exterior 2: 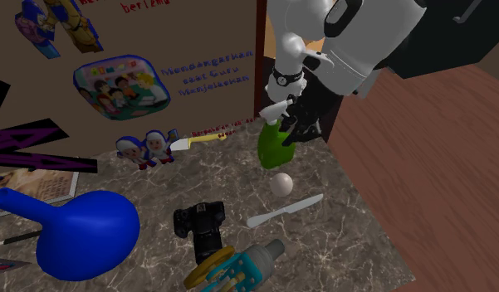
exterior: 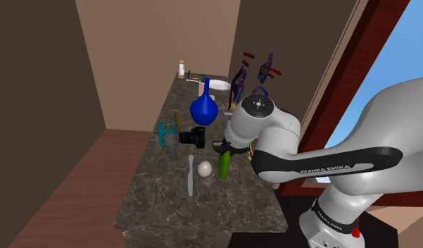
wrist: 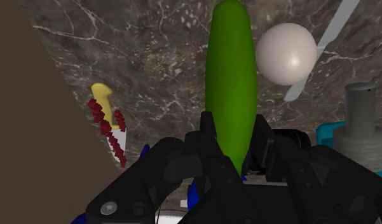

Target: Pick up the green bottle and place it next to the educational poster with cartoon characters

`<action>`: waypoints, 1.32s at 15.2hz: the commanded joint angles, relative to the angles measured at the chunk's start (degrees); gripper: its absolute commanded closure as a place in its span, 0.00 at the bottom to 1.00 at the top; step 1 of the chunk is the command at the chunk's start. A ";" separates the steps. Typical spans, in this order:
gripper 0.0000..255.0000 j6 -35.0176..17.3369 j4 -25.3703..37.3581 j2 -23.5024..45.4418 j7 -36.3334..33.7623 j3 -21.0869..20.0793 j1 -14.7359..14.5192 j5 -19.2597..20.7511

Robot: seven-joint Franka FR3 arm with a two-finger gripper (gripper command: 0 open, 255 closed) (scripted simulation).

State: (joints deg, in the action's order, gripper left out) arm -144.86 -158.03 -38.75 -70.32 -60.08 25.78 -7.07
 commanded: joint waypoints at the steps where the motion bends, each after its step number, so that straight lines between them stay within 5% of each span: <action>1: 1.00 1.68 0.66 -0.85 0.93 1.59 -0.90 -0.11; 20: 1.00 17.37 8.94 -7.71 7.76 12.87 -5.64 0.42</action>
State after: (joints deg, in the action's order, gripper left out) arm -128.25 -149.56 -46.17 -62.94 -47.77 20.25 -6.75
